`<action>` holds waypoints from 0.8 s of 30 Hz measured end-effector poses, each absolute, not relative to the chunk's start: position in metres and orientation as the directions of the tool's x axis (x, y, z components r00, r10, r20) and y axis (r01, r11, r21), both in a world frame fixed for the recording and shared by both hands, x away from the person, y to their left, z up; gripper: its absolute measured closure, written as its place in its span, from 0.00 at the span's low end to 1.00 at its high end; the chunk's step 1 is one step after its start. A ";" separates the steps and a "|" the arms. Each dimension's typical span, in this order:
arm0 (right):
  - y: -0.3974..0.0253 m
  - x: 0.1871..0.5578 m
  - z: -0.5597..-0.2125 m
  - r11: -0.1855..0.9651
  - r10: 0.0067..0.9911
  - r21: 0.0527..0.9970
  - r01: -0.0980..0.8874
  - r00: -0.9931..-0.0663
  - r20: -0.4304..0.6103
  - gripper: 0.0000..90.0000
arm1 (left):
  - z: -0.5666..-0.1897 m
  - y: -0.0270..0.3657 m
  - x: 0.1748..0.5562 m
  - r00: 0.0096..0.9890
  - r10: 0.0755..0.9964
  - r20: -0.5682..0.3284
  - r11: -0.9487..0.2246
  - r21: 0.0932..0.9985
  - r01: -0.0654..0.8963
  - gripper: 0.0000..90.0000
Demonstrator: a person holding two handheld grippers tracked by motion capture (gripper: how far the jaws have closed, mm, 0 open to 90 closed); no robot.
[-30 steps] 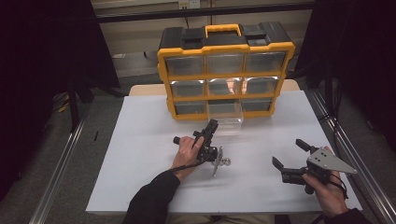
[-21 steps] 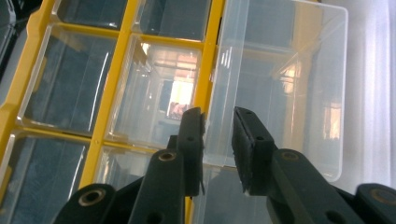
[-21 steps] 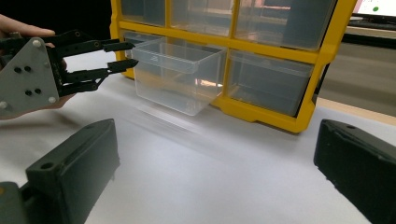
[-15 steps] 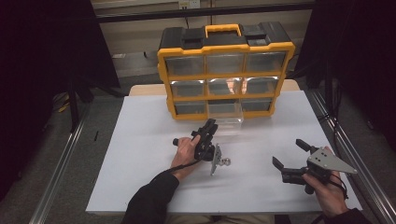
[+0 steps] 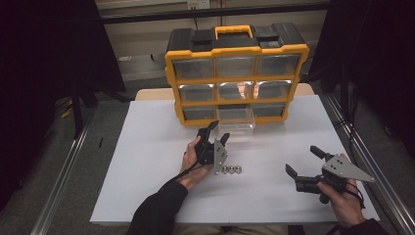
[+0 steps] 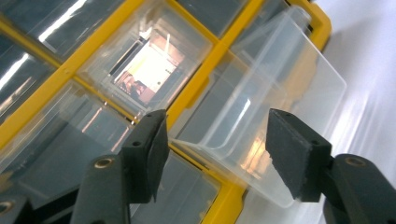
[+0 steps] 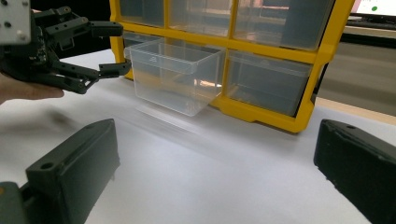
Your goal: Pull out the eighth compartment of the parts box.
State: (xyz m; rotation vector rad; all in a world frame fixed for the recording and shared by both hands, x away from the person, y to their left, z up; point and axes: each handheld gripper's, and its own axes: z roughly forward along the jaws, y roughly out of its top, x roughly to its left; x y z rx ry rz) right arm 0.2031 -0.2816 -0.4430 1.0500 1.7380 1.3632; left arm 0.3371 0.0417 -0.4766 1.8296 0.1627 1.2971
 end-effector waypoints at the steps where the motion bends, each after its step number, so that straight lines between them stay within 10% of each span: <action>1: -0.281 0.203 -0.443 0.123 0.896 0.976 0.179 -0.443 -0.031 0.00 | -0.475 0.042 0.338 0.458 0.549 0.699 -0.611 0.710 -0.351 0.39; 24: -0.285 0.201 -0.443 0.116 0.906 0.977 0.181 -0.423 -0.029 0.00 | -0.453 0.076 0.349 0.745 0.651 0.148 -0.237 0.971 0.015 0.09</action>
